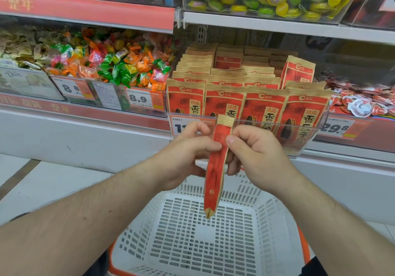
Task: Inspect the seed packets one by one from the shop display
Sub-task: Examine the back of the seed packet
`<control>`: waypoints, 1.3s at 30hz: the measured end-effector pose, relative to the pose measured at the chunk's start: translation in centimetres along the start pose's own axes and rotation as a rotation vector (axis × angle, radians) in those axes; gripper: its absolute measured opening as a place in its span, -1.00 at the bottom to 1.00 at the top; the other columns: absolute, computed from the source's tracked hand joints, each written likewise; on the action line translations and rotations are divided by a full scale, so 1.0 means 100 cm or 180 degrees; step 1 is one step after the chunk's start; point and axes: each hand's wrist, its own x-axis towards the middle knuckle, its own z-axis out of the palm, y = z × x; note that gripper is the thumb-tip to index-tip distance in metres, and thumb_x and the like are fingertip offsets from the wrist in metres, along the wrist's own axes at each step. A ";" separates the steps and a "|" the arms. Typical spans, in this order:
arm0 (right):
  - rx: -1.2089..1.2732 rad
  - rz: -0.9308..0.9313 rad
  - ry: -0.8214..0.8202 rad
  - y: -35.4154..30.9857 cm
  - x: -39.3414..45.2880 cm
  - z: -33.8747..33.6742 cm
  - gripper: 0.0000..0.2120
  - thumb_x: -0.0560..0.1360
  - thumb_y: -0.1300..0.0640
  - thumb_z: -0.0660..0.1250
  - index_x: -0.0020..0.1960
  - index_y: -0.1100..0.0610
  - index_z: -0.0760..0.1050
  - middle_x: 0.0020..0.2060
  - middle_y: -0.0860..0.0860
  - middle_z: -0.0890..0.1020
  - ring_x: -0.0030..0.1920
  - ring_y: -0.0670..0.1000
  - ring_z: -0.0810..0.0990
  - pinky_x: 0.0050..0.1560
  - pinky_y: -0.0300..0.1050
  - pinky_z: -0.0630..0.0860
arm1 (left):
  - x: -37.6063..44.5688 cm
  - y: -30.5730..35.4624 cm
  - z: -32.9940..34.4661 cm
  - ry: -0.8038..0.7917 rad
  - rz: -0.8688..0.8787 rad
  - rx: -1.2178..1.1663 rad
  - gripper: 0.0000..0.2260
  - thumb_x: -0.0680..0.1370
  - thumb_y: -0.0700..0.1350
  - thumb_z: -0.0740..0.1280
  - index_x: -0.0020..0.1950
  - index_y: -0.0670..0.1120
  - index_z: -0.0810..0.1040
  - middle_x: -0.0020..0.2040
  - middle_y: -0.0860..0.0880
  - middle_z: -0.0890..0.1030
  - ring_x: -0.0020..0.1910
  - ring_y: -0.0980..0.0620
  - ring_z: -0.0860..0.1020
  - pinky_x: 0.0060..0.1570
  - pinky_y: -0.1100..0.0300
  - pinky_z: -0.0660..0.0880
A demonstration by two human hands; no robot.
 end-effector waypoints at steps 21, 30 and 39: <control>-0.0862 0.0344 -0.1161 -0.008 -0.006 -0.015 -0.68 0.44 0.00 0.47 -0.31 0.22 0.54 -0.44 0.15 0.60 -0.45 0.05 0.59 -0.34 0.08 0.58 | -0.002 0.010 -0.003 0.0281 -0.0179 -0.0347 -0.88 0.60 -0.12 0.26 -0.11 -0.10 0.50 -0.18 -0.11 0.56 -0.17 -0.13 0.56 -0.23 -0.09 0.60; -0.0841 0.0730 -0.1644 -0.009 -0.007 -0.015 -0.81 0.57 0.18 0.35 -0.14 0.28 0.60 -0.29 0.10 0.71 -0.30 0.06 0.70 -0.14 0.06 0.66 | 0.000 0.008 -0.007 0.0444 -0.0168 -0.0396 -0.88 0.59 -0.14 0.31 -0.15 -0.07 0.49 -0.18 -0.06 0.58 -0.15 -0.12 0.58 -0.10 -0.23 0.58; -0.0710 0.0694 -0.1742 -0.005 -0.005 -0.016 -0.81 0.60 0.21 0.30 -0.09 0.32 0.59 -0.31 0.12 0.70 -0.29 0.05 0.71 -0.20 -0.08 0.62 | 0.001 0.008 -0.006 0.0411 -0.0205 -0.0386 -0.90 0.59 -0.12 0.31 -0.12 -0.07 0.51 -0.16 -0.05 0.60 -0.10 -0.15 0.59 -0.10 -0.23 0.60</control>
